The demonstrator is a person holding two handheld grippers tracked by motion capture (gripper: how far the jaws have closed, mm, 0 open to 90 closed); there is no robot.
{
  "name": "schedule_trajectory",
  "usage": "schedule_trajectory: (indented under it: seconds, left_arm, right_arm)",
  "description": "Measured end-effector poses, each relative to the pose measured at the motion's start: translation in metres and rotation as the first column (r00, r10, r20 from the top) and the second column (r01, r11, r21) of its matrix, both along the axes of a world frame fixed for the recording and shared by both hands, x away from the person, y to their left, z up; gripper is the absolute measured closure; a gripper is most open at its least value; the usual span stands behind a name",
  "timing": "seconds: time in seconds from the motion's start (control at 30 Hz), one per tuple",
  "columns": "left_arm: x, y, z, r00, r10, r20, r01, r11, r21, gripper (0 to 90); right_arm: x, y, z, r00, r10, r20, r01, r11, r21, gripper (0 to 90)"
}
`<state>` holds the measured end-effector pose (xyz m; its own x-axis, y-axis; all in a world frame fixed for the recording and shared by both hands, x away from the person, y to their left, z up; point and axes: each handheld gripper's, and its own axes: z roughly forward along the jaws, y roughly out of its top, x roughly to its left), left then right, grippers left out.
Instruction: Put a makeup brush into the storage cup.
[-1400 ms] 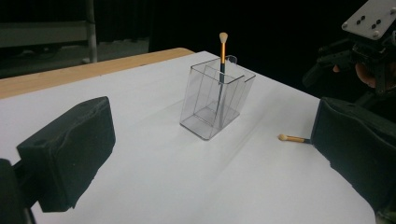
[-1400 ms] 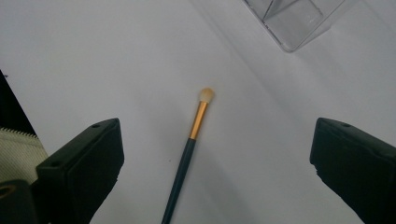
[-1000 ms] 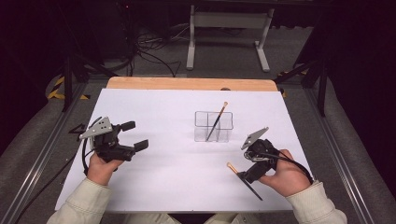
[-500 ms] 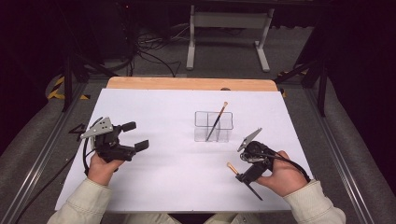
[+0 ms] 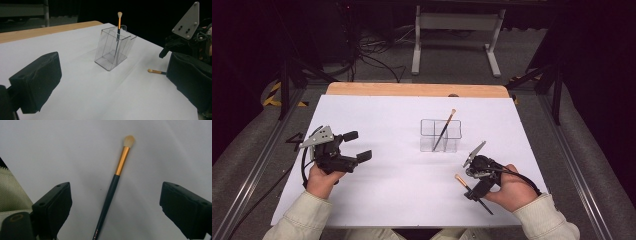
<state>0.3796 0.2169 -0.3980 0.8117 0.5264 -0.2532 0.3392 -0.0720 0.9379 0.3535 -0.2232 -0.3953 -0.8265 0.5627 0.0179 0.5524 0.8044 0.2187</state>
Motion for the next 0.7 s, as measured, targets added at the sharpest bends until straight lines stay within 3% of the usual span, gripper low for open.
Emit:
schedule_trajectory:
  seconds: [0.7]
  left_arm:
    - [0.0,0.0,0.0,0.9998,-0.01,-0.017,0.009,0.9999,-0.013,0.9]
  right_arm:
    - [0.0,0.003,-0.016,0.9993,0.023,-0.029,-0.024,0.998,-0.059,13.2]
